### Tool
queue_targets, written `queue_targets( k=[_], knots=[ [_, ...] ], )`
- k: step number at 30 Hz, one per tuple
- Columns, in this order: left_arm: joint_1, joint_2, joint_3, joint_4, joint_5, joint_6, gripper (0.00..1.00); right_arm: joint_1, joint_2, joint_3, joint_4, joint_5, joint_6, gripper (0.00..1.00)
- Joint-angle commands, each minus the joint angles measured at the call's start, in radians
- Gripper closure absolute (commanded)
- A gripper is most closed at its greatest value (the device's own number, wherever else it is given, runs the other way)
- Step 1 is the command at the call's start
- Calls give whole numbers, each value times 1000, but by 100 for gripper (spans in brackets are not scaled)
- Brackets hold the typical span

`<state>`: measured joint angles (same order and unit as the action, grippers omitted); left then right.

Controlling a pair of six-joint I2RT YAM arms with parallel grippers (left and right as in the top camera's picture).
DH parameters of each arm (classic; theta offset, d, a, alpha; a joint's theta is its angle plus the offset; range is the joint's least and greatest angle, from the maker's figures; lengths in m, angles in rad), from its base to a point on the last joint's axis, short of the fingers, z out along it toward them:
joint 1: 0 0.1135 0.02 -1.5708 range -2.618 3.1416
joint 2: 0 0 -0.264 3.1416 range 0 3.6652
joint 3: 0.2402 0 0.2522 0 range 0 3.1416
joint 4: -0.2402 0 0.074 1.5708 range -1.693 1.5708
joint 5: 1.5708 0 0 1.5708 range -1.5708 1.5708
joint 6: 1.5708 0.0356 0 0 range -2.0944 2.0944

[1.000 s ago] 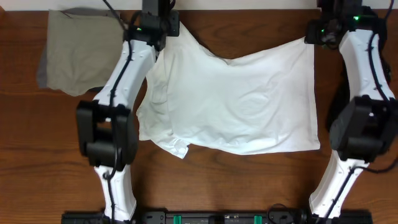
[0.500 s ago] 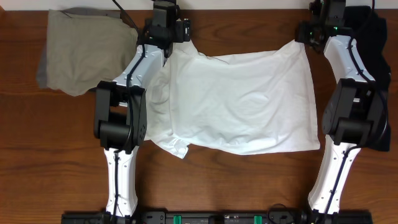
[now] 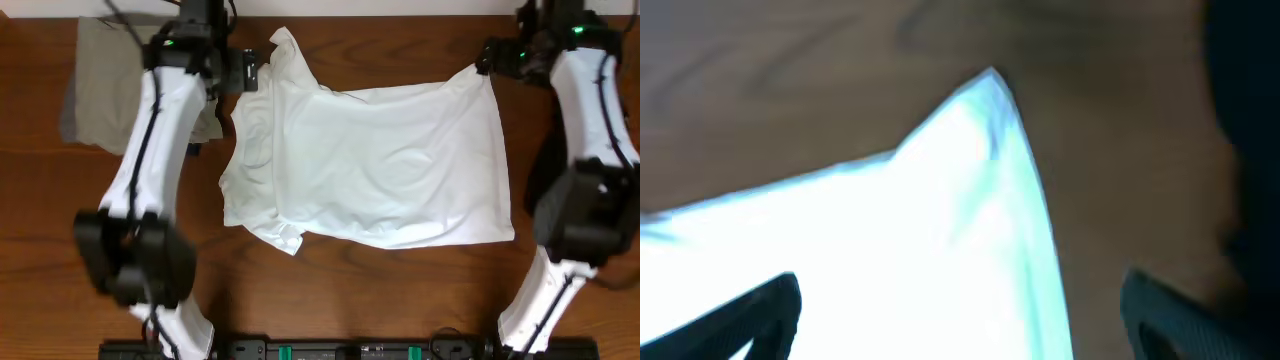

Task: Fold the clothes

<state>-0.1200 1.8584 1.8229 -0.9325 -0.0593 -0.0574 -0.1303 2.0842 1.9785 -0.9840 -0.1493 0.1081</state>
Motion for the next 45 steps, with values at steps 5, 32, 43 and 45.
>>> queue_targets(
  k=[5, 32, 43, 45],
  knots=[
    [-12, -114, -2, -332, -4, -193, 2, -4, -198, 16, -291, -54, 11, 1],
    [-327, -476, -963, 129, 178, -314, 13, 106, -276, -142, -488, -35, -20, 14],
    [-327, -335, -1015, 165, 180, -299, 38, 106, -276, -142, -481, -35, -19, 15],
    [-327, -320, -1015, 173, 180, -298, 39, 106, -276, -142, -482, -35, -19, 16]
  ],
)
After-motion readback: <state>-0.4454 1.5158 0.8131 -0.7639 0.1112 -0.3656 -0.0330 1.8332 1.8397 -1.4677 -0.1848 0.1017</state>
